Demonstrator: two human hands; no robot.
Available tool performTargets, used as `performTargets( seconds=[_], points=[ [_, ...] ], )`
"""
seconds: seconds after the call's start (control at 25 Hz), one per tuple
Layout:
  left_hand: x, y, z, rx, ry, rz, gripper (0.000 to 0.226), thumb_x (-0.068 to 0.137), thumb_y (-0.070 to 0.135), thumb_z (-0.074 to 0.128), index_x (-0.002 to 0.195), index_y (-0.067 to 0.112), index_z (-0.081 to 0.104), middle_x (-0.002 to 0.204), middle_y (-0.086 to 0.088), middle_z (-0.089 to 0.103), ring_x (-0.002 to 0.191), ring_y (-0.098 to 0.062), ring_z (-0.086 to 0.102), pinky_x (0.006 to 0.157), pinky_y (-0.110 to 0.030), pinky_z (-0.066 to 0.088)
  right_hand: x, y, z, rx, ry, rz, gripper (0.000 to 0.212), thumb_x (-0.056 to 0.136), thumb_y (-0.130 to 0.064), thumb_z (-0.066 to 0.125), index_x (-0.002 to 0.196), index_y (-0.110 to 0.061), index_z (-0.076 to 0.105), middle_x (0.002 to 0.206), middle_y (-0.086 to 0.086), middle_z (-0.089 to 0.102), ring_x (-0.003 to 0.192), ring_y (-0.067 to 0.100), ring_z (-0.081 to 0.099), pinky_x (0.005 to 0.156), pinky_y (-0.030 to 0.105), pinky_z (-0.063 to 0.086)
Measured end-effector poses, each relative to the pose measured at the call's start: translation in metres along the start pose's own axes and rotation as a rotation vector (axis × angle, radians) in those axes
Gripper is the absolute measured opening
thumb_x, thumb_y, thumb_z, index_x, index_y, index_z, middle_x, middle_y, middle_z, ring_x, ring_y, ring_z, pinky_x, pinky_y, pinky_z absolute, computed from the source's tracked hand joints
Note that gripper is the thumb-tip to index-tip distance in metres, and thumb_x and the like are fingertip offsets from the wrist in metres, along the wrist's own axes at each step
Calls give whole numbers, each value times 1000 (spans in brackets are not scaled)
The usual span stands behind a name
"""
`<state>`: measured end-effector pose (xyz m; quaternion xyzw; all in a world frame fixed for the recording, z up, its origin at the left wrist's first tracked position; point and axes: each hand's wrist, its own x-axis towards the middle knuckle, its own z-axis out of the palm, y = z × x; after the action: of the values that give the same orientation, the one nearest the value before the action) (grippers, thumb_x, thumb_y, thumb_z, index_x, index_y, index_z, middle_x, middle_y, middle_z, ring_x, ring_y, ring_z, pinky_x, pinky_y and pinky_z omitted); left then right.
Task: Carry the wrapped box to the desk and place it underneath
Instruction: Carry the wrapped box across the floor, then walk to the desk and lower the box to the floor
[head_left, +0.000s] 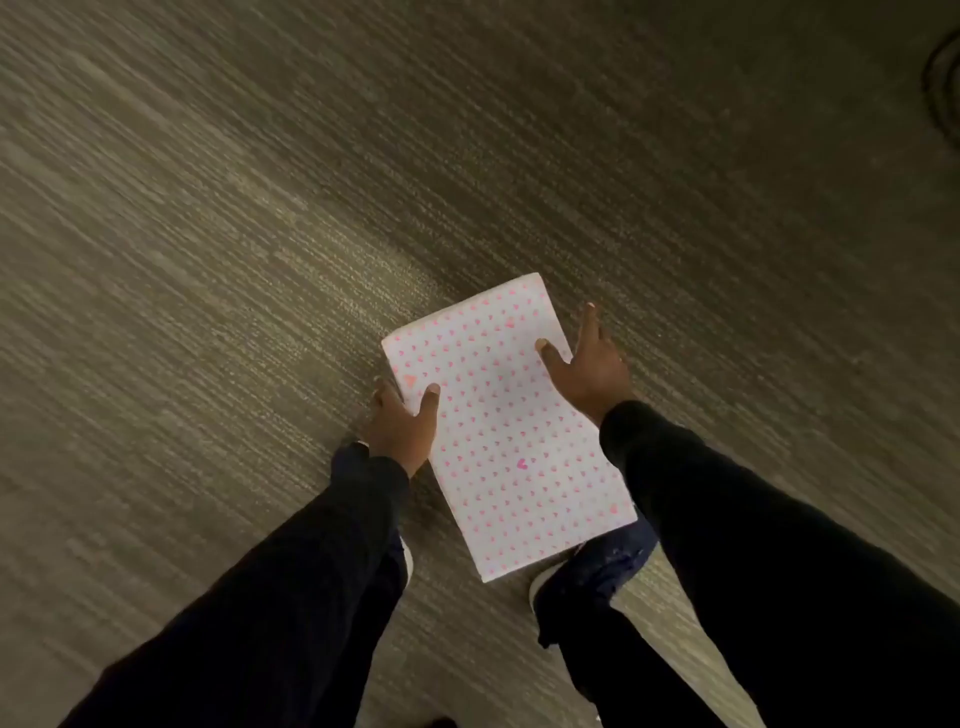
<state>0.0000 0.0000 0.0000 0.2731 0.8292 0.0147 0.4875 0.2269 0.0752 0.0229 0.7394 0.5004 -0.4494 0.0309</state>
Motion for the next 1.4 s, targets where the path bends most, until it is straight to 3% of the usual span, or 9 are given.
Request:
performTargets(
  seconds=[0.16,0.24,0.36,0.48,0.56,0.92,1.12,1.2,1.4],
  points=[
    [13,-12,25,-434,-109,-198,68,101,56,49,150,11,41,148,-2,50,130,-25,51,95,-34,36,19,21,22,238,-111,170,99,91,-69,53,161,-19,4,168,10,20,148,37,32,115,49,36],
    [16,-18,36,-660,-221,-285,59,101,58,45,144,17,48,133,2,56,109,-19,55,90,-37,36,28,34,34,330,-187,266,102,85,-75,57,160,-19,16,166,8,26,146,36,36,112,46,35],
    [22,-29,48,-820,-258,-273,58,99,60,51,139,18,54,136,-3,64,98,-16,63,86,-39,46,38,56,44,454,-264,342,105,71,-82,64,152,-21,40,159,5,41,139,32,45,110,46,35],
    [18,-25,55,-780,-214,-241,57,95,59,58,136,19,59,114,3,71,93,-13,65,67,-33,46,36,66,38,502,-223,351,110,64,-85,68,149,-18,45,152,1,47,136,33,48,110,47,37],
    [8,-14,56,-765,-210,-225,59,95,58,59,138,18,58,122,0,70,92,-11,65,65,-31,45,29,63,22,518,-192,334,112,63,-86,68,148,-17,45,147,-3,49,134,32,49,111,48,39],
    [-89,125,19,-739,-292,-40,52,96,54,58,137,22,56,114,4,69,98,-13,64,67,-32,46,-16,19,-156,513,-49,262,106,72,-80,66,149,-11,43,154,11,47,133,35,51,104,47,45],
    [-143,229,-6,-711,-267,8,84,64,78,76,127,23,64,115,-4,76,104,-29,72,85,-48,57,-44,-13,-275,520,6,184,105,70,-82,65,146,-11,48,147,11,54,125,32,58,98,44,51],
    [-158,266,-14,-697,-302,19,84,63,80,76,124,24,66,114,-4,77,105,-29,72,91,-52,57,-49,-25,-314,529,12,188,99,72,-81,65,141,-11,51,143,11,57,120,31,60,93,40,51],
    [-153,336,-21,-714,-339,35,65,79,60,75,126,16,66,112,-6,76,101,-29,71,75,-41,55,-30,-37,-371,615,31,257,86,67,-82,69,130,-26,54,132,3,63,106,25,61,96,43,50]
  ],
)
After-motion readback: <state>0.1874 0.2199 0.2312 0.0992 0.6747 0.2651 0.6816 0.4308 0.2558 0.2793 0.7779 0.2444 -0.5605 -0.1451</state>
